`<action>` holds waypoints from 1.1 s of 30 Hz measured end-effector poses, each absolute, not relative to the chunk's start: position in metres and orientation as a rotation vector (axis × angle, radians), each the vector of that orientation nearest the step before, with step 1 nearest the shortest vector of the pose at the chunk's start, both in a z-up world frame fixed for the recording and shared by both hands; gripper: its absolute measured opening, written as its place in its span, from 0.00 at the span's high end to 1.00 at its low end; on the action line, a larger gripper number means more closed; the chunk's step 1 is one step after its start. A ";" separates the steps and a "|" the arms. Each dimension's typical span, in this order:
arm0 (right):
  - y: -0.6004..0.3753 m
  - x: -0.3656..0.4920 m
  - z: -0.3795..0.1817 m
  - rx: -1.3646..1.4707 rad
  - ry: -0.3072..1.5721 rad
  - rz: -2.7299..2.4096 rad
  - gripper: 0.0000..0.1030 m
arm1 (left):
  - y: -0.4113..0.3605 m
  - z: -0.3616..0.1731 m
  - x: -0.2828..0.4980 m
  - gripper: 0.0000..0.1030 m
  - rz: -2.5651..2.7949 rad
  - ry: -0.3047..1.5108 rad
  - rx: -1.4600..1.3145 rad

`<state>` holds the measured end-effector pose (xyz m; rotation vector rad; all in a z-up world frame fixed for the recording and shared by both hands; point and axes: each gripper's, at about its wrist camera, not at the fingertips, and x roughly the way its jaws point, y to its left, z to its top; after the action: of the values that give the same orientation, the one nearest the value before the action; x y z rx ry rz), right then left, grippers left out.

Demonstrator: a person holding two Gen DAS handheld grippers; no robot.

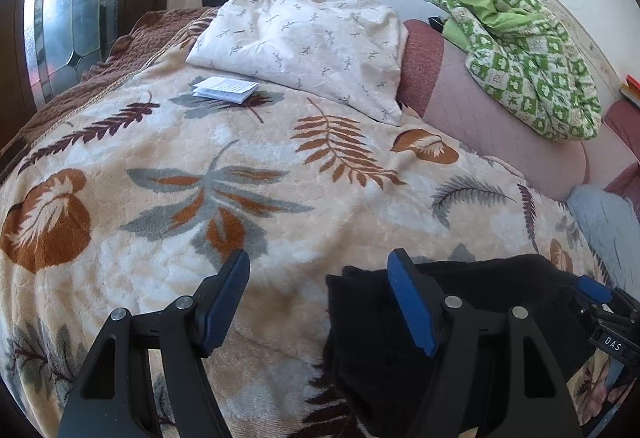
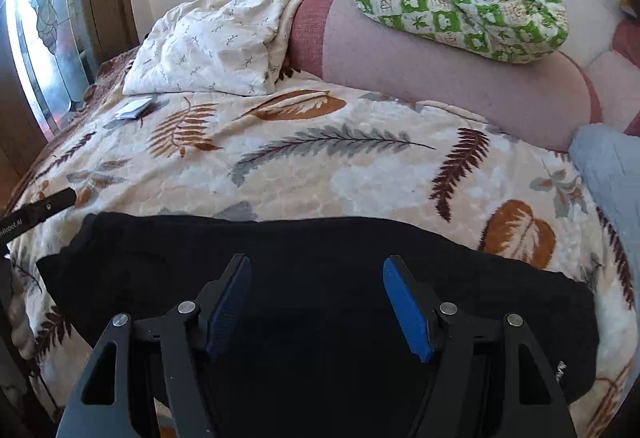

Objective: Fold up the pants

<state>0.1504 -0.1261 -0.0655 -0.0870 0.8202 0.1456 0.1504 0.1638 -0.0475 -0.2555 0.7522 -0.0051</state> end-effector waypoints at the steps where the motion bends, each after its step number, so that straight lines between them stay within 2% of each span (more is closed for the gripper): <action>1: -0.131 0.142 -0.067 -0.096 0.825 0.119 0.29 | 0.158 -0.046 0.148 0.31 -0.018 0.746 -0.240; 7: -0.138 0.117 -0.061 -0.075 0.868 0.163 0.28 | 0.162 -0.052 0.137 0.31 0.040 0.761 -0.278; 12: -0.082 0.130 -0.034 -0.132 0.836 0.386 0.29 | 0.178 -0.076 0.119 0.31 0.020 0.853 -0.509; 18: -0.004 0.182 -0.031 -0.116 0.985 0.620 0.28 | 0.183 -0.094 0.097 0.31 -0.046 0.853 -0.652; 28: 0.118 0.254 -0.086 -0.318 1.360 0.641 0.29 | 0.189 -0.096 0.094 0.31 -0.064 0.845 -0.711; 33: 0.143 0.258 -0.120 -0.512 1.459 0.522 0.29 | 0.192 -0.095 0.093 0.31 -0.066 0.843 -0.739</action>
<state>0.2578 0.1433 -0.1202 -0.5117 1.4591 0.5215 0.0932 0.1922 -0.0947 -0.7390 0.8428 -0.0662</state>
